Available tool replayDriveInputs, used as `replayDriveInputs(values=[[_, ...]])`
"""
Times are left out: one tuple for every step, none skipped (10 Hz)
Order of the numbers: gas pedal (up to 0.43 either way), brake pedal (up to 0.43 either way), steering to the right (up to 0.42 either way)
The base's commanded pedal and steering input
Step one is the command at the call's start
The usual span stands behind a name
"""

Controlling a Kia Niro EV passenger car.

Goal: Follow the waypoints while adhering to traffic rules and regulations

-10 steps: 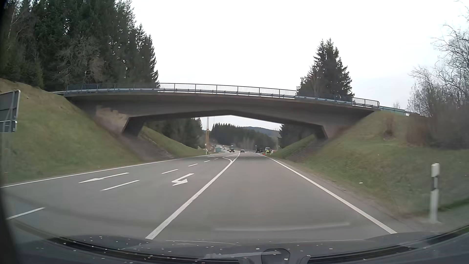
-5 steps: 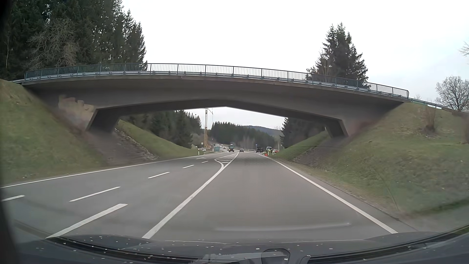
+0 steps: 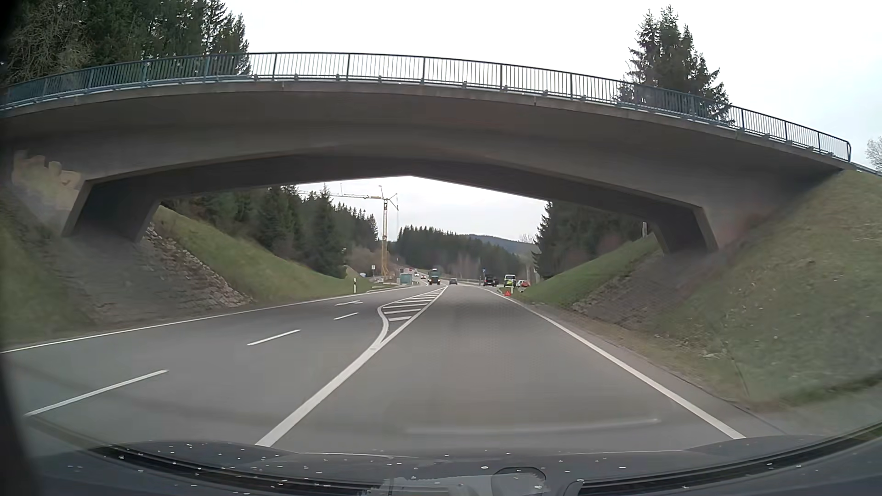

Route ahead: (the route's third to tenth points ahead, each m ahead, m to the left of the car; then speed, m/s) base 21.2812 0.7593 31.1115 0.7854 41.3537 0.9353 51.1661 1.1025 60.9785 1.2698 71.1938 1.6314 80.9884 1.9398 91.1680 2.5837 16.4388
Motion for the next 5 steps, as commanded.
replayDriveInputs(values=[[0.11,0.0,-0.001],[0.118,0.0,-0.001],[0.157,0.0,-0.001],[0.169,0.0,-0.001],[0.177,0.0,-0.001]])
